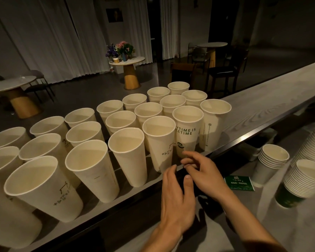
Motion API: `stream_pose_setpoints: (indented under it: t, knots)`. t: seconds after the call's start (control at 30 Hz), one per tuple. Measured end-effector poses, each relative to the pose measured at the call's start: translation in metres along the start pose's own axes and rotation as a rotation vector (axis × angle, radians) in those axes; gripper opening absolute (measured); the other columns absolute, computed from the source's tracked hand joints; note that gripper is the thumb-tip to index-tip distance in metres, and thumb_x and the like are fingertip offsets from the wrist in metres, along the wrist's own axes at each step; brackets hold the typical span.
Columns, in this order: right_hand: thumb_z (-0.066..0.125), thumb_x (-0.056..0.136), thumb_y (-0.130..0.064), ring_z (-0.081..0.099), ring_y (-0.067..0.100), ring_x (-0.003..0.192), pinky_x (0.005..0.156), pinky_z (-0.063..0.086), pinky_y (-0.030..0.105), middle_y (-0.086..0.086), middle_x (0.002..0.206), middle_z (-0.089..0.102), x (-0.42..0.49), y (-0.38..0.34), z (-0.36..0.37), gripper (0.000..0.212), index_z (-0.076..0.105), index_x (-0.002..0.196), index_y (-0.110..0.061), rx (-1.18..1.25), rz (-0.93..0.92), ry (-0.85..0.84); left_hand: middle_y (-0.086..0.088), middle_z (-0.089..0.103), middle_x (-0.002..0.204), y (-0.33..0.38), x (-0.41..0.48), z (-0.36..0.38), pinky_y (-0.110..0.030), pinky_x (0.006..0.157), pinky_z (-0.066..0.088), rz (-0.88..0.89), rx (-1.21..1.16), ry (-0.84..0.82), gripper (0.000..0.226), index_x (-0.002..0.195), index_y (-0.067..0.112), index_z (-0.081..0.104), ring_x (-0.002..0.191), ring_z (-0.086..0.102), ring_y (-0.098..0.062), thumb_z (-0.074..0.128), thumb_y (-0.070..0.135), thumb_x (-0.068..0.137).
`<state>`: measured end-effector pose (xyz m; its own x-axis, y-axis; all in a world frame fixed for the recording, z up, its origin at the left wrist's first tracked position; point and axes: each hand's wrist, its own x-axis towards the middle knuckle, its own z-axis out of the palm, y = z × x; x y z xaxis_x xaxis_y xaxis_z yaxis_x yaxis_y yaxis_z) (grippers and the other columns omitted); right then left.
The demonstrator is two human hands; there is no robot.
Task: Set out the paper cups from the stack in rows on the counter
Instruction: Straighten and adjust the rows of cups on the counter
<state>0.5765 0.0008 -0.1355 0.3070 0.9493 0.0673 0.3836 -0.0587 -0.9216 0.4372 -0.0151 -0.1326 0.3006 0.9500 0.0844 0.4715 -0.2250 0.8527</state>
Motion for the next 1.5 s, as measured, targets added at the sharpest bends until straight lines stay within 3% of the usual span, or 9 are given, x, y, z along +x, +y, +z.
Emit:
stream_pose_setpoints:
  t: [0.13,0.23,0.37,0.43,0.67,0.97,1.2,1.33,1.5]
  knots:
    - [0.075,0.089,-0.014,0.065,-0.001,0.08,0.071,0.052,0.015,-0.01,0.088,0.07,0.005,-0.004,-0.021,0.016,0.069,0.099,-0.026,0.048,-0.064,0.466,0.008,0.008,0.174,0.013,0.007,0.006,-0.024,0.127,0.013,-0.002,-0.01,-0.093,0.068,0.167,0.025,0.007,0.158,0.01,-0.005,0.033,0.05,0.109]
    - [0.087,0.077,-0.028,0.059,0.012,0.094,0.081,0.049,0.028,-0.002,0.107,0.061,0.022,0.003,-0.04,0.048,0.056,0.113,-0.022,0.071,-0.001,0.679,0.01,-0.003,0.175,0.019,0.014,0.012,-0.023,0.127,0.006,-0.012,-0.023,-0.115,0.07,0.166,0.026,0.0,0.159,0.0,-0.004,0.031,0.052,0.109]
    - [0.092,0.071,-0.036,0.049,0.016,0.129,0.103,0.046,0.038,0.0,0.144,0.048,0.05,0.017,-0.056,0.099,0.036,0.151,-0.021,0.01,0.07,0.536,0.009,-0.009,0.174,0.021,0.021,0.02,-0.022,0.124,0.001,-0.038,-0.025,-0.143,0.071,0.166,0.027,-0.005,0.158,-0.007,-0.004,0.03,0.052,0.109]
    - [0.092,0.07,-0.034,0.048,0.019,0.133,0.107,0.046,0.042,0.001,0.149,0.047,0.063,0.025,-0.06,0.106,0.03,0.154,-0.022,0.002,0.067,0.48,0.009,-0.013,0.174,0.022,0.024,0.023,-0.019,0.12,-0.002,-0.063,-0.039,-0.153,0.073,0.166,0.027,-0.008,0.157,-0.011,-0.003,0.031,0.052,0.109]
    - [0.089,0.075,-0.027,0.055,0.016,0.122,0.093,0.051,0.036,-0.004,0.132,0.057,0.087,0.042,-0.064,0.073,0.048,0.136,-0.024,0.009,0.062,0.439,0.008,-0.015,0.173,0.026,0.037,0.031,-0.022,0.121,-0.001,-0.166,-0.093,-0.14,0.082,0.164,0.026,-0.015,0.158,-0.012,-0.007,0.04,0.05,0.108]
    - [0.092,0.071,-0.032,0.051,0.013,0.119,0.092,0.046,0.03,-0.002,0.132,0.049,0.085,0.035,-0.066,0.082,0.045,0.137,-0.021,-0.009,0.06,0.5,0.004,-0.01,0.175,0.037,0.051,0.049,-0.028,0.127,0.003,-0.296,-0.169,-0.049,0.099,0.164,0.023,-0.014,0.16,-0.007,-0.012,0.059,0.048,0.102]
    - [0.072,0.085,-0.002,0.056,0.009,0.069,0.058,0.046,0.016,0.005,0.09,0.056,0.047,0.002,-0.053,0.024,0.059,0.097,-0.018,0.097,-0.178,0.628,0.001,-0.003,0.175,0.036,0.057,0.056,-0.028,0.128,0.007,-0.283,-0.187,-0.011,0.096,0.165,0.02,-0.009,0.161,0.0,-0.014,0.06,0.044,0.102]
    - [0.063,0.089,0.003,0.054,-0.007,0.074,0.07,0.045,0.008,0.001,0.088,0.058,0.07,-0.054,-0.11,0.019,0.061,0.1,-0.012,0.05,-0.372,0.845,0.001,0.014,0.171,0.033,0.061,0.057,-0.025,0.125,0.014,-0.239,-0.158,0.05,0.092,0.165,0.018,0.002,0.158,0.015,-0.014,0.064,0.04,0.101]
    - [0.064,0.098,-0.027,0.061,0.006,0.095,0.091,0.054,0.03,-0.004,0.105,0.065,0.155,-0.096,-0.166,0.019,0.07,0.113,-0.018,-0.241,-0.187,0.529,0.004,0.041,0.146,0.029,0.068,0.063,-0.028,0.12,0.037,-0.212,-0.112,0.116,0.076,0.157,0.018,0.026,0.137,0.042,-0.01,0.07,0.037,0.097]
